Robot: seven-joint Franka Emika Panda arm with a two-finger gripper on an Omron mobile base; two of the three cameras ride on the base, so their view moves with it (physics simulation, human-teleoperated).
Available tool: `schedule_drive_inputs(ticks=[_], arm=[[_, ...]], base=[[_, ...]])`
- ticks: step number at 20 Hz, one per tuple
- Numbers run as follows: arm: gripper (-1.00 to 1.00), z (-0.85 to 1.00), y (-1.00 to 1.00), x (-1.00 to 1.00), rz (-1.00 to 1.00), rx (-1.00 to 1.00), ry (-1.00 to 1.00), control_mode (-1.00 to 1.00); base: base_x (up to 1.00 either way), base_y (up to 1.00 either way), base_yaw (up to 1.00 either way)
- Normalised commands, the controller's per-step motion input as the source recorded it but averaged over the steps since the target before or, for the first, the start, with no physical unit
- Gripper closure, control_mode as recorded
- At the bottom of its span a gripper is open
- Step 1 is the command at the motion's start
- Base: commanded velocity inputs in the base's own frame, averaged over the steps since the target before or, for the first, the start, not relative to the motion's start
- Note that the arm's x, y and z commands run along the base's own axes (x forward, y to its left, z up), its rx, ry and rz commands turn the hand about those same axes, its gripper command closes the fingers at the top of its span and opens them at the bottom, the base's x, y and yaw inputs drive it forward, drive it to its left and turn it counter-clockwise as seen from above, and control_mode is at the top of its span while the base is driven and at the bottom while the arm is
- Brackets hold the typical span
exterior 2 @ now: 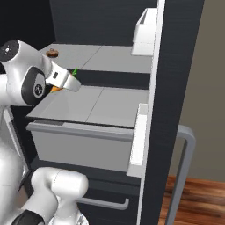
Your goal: Gather the mushroom and carrot from the fridge and place them on a tray on the dining counter. Then gather the chicken drumsticks from the fridge and place them on the other tray.
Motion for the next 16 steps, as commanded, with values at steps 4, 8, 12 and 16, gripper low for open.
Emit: schedule_drive_inputs(ticks=[4,8,12,16], arm=[[1.00,0.01,-0.12,-1.00,0.22,0.00,0.00,-1.00],[1.00,0.00,-0.09,-1.00,0.20,0.00,0.00,-1.00],[1.00,0.00,0.00,-1.00,0.11,0.00,-0.05,-1.00],[1.00,0.00,0.01,-0.91,0.04,0.00,-0.03,-1.00]], base=[[0.00,0.00,0.00],[0.00,0.00,0.00],[0.00,0.00,0.00],[0.00,0.00,0.00]])
